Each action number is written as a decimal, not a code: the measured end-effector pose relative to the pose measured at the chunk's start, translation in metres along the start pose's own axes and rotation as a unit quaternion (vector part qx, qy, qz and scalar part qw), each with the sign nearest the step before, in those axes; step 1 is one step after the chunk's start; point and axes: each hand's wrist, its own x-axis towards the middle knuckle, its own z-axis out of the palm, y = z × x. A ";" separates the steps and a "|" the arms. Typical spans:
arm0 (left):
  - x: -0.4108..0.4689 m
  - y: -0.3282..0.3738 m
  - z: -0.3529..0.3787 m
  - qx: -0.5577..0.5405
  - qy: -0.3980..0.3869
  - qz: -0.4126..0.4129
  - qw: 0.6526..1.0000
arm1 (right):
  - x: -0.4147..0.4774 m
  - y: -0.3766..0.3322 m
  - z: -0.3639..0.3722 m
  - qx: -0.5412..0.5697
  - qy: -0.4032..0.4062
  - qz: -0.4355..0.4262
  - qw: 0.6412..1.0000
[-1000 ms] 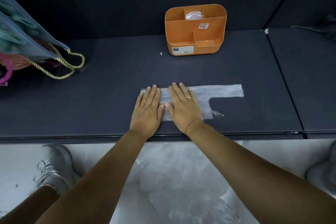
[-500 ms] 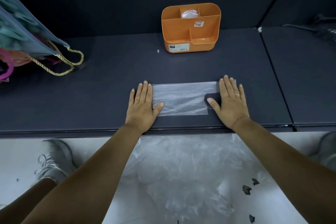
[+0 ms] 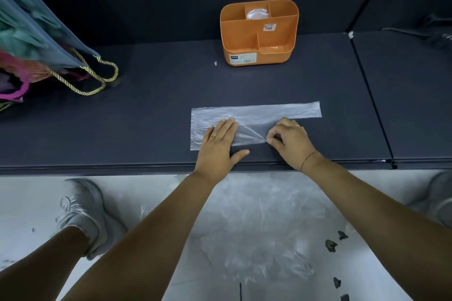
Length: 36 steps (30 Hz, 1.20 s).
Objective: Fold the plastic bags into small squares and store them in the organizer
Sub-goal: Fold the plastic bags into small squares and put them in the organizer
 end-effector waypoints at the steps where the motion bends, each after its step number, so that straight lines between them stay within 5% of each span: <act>1: 0.001 0.001 0.000 0.003 0.007 -0.002 1.000 | -0.001 -0.001 -0.006 0.035 -0.023 0.012 0.999; 4: 0.000 0.004 0.004 0.055 0.020 0.012 0.998 | -0.011 0.000 -0.025 0.075 -0.067 0.023 0.995; 7: -0.006 0.015 0.006 0.100 0.032 0.030 0.994 | -0.025 -0.005 -0.040 -0.035 -0.069 0.007 0.997; 13: -0.023 0.036 0.018 0.091 0.076 0.017 0.993 | -0.040 -0.042 -0.003 -0.134 0.001 -0.140 0.981; 19: -0.034 0.021 0.011 0.037 0.155 0.056 0.986 | -0.037 -0.018 0.013 -0.050 0.111 -0.103 0.987; 24: -0.046 -0.016 -0.014 -0.164 0.153 -0.057 0.973 | -0.037 0.011 -0.020 0.121 0.054 0.037 0.990; 28: -0.036 -0.023 -0.030 -0.362 0.128 -0.283 0.879 | -0.025 0.021 -0.036 0.240 0.031 0.169 0.955; 36: -0.020 -0.010 -0.009 -0.238 0.224 -0.350 0.878 | 0.002 0.012 -0.013 0.157 0.138 0.283 0.936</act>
